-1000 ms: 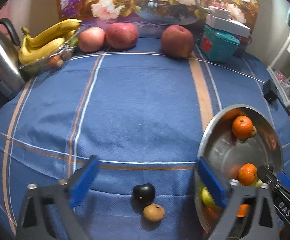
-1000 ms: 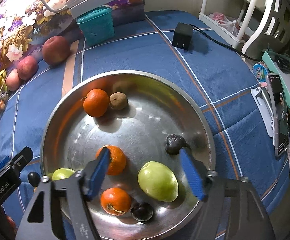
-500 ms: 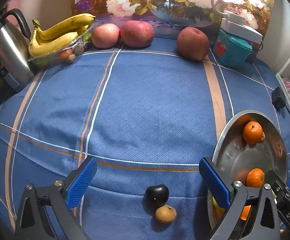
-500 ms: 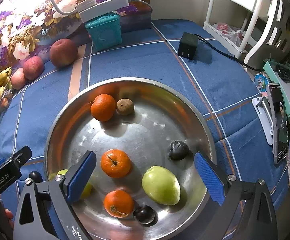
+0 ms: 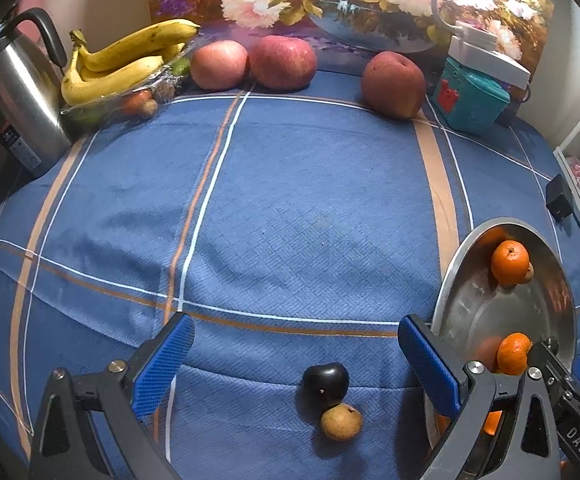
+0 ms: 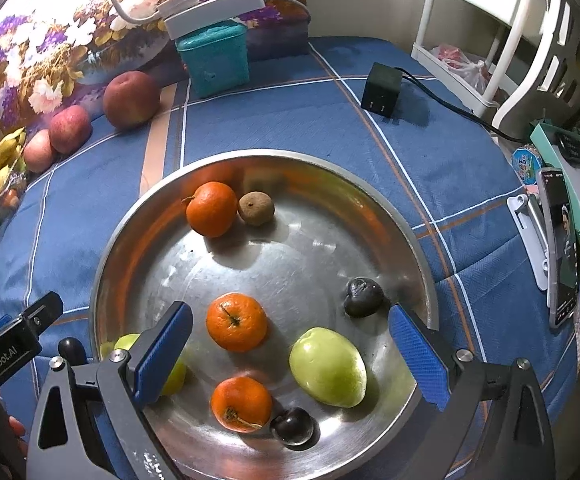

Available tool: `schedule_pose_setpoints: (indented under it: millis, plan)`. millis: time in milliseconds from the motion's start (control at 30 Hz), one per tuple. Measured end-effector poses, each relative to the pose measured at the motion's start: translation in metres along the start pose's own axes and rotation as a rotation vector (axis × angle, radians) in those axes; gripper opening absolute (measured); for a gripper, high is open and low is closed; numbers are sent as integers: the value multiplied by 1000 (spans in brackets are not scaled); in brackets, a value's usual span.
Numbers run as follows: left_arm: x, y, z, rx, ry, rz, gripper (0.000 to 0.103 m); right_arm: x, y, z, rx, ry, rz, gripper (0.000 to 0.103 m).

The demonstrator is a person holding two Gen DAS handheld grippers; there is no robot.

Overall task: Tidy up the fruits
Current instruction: 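Withdraw both open tools from the plate, then move both open tools toward the last kiwi and dark plum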

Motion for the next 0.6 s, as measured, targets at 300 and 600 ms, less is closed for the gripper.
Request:
schedule_pose_setpoints:
  millis: [300, 600]
  plan:
    - [-9, 0, 24, -37, -18, -17, 103, -2, 3, 11, -25, -25, 19, 99]
    - [-28, 0, 59, -57, -69, -55, 103, -10, 5, 38, -80, -49, 22, 99]
Point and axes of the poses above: each gripper's, at about its wrist camera, not at the fingertips, and x roughly the way its jaws point, z to its left, y to its underside, the point moved 4 cm from there along x, roughly the way its jaws point, and after that the axes turned 3 degrees about y, right-handed, at the moved point
